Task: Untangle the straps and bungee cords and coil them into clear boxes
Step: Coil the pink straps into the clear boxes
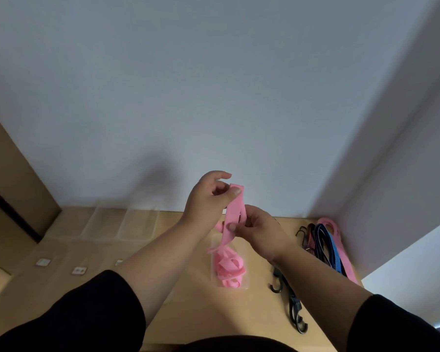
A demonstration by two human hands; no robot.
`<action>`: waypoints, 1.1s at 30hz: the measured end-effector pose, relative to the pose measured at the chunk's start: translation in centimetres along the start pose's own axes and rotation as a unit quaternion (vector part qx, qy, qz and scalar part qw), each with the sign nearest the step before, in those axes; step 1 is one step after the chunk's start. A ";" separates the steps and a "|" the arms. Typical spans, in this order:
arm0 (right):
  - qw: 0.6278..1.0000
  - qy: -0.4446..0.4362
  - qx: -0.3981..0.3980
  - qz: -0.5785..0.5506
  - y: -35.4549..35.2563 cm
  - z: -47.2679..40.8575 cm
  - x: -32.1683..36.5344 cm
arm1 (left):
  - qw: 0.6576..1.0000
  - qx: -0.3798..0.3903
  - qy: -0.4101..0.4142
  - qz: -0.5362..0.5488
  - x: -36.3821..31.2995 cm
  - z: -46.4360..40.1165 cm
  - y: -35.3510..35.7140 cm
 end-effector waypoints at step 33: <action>0.936 -0.193 -0.187 0.228 -1.0 0.2 2.4 | 0.943 0.056 -0.315 0.097 1.3 -4.4 1.4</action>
Point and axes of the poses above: each hand's wrist, its own z-axis away from the middle knuckle, its own y-axis out of the palm, x = y × z, the point moved 3 cm from there along -z, towards the middle knuckle, and after that the axes turned 3 degrees about -z, right-handed, at the moved point
